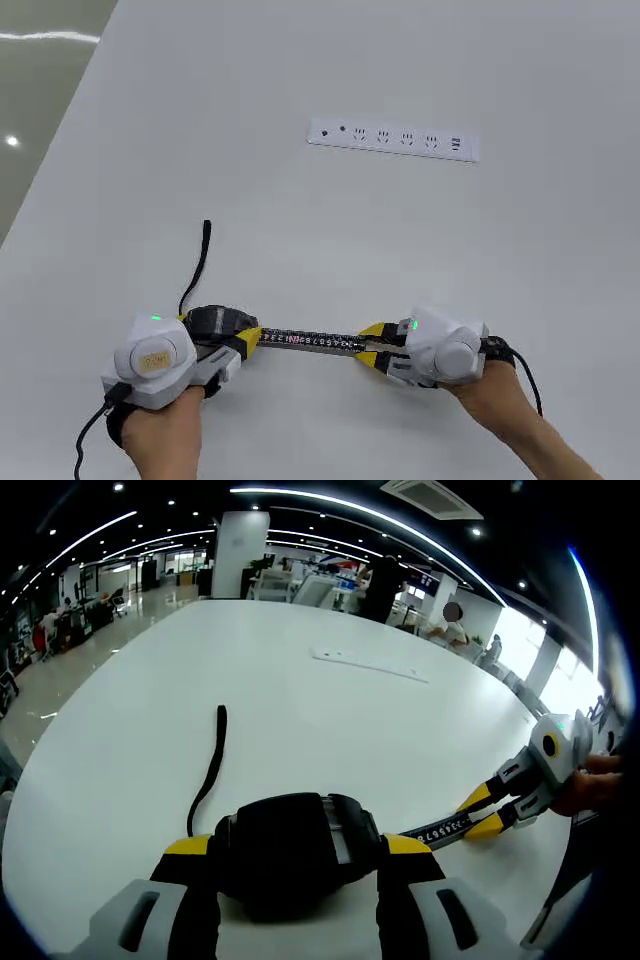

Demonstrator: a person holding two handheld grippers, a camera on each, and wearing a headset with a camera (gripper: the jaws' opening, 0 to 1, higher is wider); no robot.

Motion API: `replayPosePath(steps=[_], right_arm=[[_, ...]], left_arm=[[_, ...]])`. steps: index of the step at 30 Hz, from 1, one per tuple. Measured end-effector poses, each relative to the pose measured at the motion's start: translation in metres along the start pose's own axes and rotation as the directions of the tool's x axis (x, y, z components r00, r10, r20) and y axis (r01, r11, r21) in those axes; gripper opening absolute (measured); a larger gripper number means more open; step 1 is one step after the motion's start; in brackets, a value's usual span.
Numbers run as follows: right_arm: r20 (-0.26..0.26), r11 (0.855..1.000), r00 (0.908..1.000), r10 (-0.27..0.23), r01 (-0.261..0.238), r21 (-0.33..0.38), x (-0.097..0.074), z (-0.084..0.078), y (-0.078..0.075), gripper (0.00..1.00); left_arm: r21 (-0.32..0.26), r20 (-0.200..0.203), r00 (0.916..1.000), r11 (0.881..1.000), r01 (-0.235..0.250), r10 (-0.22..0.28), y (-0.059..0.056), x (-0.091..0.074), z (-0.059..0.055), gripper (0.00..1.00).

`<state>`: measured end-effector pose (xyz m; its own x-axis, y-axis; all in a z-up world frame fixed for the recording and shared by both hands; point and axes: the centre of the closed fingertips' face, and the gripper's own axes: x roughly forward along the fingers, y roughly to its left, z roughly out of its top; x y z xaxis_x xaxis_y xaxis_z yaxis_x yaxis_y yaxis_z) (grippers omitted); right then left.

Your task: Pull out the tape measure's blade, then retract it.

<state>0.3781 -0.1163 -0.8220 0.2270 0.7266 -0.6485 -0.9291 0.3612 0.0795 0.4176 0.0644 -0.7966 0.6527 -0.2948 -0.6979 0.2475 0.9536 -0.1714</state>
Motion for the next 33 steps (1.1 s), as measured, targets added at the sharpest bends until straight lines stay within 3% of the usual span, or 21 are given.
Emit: replayPosePath(steps=[33], right_arm=[[-0.012,1.0,0.9999,-0.003,0.003,0.0,0.025,0.017,0.005,0.12]], left_arm=[[-0.012,-0.004,0.9998,1.0,0.021,-0.021,0.002,-0.001,0.002,0.6]])
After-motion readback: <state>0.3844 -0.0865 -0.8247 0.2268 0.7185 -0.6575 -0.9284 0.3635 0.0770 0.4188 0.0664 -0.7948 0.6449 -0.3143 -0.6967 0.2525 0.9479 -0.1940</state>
